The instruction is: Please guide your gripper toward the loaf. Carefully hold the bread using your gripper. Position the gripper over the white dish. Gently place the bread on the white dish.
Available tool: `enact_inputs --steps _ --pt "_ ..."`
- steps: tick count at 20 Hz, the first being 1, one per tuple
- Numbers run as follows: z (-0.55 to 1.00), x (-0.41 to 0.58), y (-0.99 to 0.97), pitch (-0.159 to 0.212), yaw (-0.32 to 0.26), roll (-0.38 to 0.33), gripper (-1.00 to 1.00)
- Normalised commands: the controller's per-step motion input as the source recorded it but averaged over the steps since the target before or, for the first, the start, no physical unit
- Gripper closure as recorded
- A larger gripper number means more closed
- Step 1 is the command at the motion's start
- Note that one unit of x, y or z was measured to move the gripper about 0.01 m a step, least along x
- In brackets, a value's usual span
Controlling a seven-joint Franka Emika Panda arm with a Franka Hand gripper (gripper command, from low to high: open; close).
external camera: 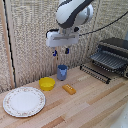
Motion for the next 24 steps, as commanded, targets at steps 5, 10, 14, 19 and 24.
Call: enact_inputs --steps 5,10,14,19,24 --pt "-0.23 -0.344 -0.31 0.002 0.041 -0.004 -1.00" --pt "-0.27 -0.249 -0.35 0.014 0.063 -0.016 -1.00" --pt "-0.33 -0.043 -0.29 0.004 0.088 -0.017 -1.00" --pt "-0.41 0.000 -0.25 0.029 0.102 -0.035 -1.00" --pt "-0.44 0.000 -0.28 0.020 0.109 -0.029 -1.00"
